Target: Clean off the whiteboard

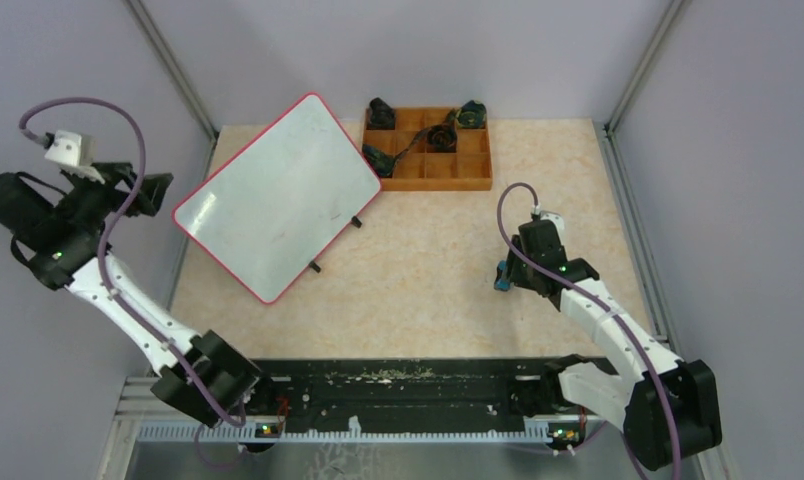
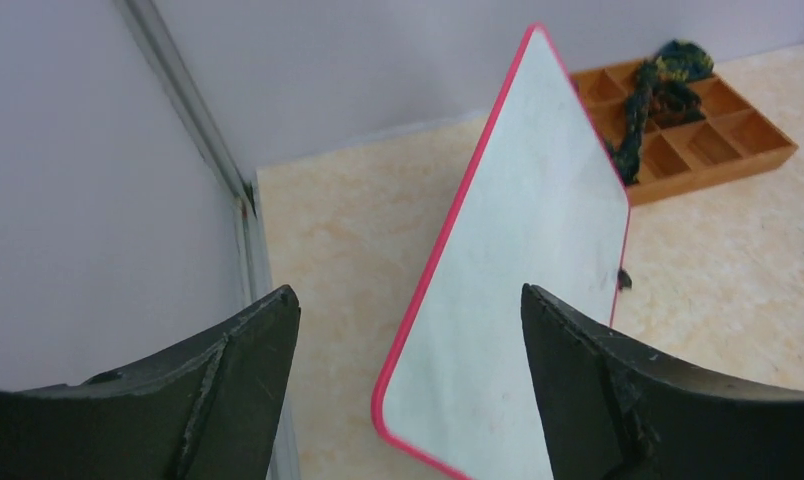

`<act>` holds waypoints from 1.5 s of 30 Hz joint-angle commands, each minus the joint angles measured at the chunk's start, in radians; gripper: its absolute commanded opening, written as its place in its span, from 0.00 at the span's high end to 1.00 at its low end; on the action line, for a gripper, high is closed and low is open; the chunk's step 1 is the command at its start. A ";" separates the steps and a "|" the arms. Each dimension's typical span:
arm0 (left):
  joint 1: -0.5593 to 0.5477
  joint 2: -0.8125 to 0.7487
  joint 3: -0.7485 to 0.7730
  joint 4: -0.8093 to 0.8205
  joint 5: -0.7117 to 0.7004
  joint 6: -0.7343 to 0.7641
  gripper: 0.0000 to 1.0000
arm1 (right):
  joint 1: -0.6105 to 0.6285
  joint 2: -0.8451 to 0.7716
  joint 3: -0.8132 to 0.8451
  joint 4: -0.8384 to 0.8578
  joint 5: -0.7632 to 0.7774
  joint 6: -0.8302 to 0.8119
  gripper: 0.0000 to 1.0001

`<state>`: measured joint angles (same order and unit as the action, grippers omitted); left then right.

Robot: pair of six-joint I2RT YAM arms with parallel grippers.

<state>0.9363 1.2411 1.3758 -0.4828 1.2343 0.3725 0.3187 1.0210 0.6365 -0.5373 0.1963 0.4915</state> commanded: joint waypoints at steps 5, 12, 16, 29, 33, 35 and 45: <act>-0.342 -0.089 0.001 0.298 -0.361 -0.382 0.18 | 0.009 -0.049 0.022 0.066 0.010 -0.011 0.50; -0.712 -0.076 -0.072 0.240 -0.641 -0.312 0.22 | 0.011 -0.093 0.028 0.053 0.030 -0.023 0.49; -0.987 -0.084 -0.200 0.237 -0.825 -0.214 0.21 | 0.011 -0.105 0.037 0.056 0.055 -0.024 0.48; -1.361 -0.182 -0.598 0.325 -0.779 -0.016 0.17 | 0.013 -0.066 0.075 0.098 0.066 -0.046 0.47; -1.413 -0.179 -0.674 0.383 -0.844 0.019 0.17 | 0.013 -0.024 0.090 0.103 0.065 -0.053 0.47; -1.431 -0.164 -0.694 0.395 -0.863 0.027 0.17 | 0.013 -0.009 0.091 0.110 0.066 -0.056 0.47; -1.440 -0.120 -0.719 0.407 -0.840 0.035 0.16 | 0.012 -0.020 0.059 0.167 0.038 -0.053 0.50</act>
<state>-0.4976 1.1229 0.6678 -0.1116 0.3851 0.3908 0.3244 1.0233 0.6773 -0.4492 0.2409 0.4458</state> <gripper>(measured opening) 0.834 0.520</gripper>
